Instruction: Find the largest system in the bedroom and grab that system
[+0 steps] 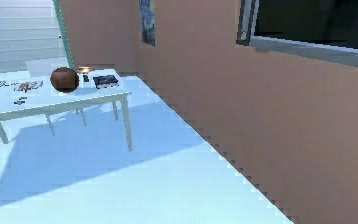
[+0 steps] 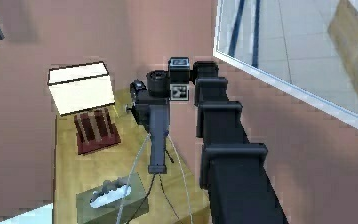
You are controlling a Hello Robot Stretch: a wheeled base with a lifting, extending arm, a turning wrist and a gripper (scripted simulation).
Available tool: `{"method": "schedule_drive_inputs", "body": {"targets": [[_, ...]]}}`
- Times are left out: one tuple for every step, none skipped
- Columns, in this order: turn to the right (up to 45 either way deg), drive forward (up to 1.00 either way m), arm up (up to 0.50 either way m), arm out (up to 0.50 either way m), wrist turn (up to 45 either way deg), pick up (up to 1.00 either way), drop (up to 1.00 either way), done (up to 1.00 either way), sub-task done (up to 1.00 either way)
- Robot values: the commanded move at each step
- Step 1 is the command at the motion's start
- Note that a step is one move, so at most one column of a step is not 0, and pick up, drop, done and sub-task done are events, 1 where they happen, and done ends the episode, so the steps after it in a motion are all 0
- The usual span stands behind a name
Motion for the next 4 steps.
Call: {"method": "schedule_drive_inputs", "body": {"targets": [[0.0, 0.0, 0.0, 0.0, 45.0, 0.0, 0.0, 0.0, 0.0], [0.0, 0.0, 0.0, 0.0, 45.0, 0.0, 0.0, 0.0, 0.0], [0.0, 0.0, 0.0, 0.0, 45.0, 0.0, 0.0, 0.0, 0.0], [0.0, 0.0, 0.0, 0.0, 45.0, 0.0, 0.0, 0.0, 0.0]]}}
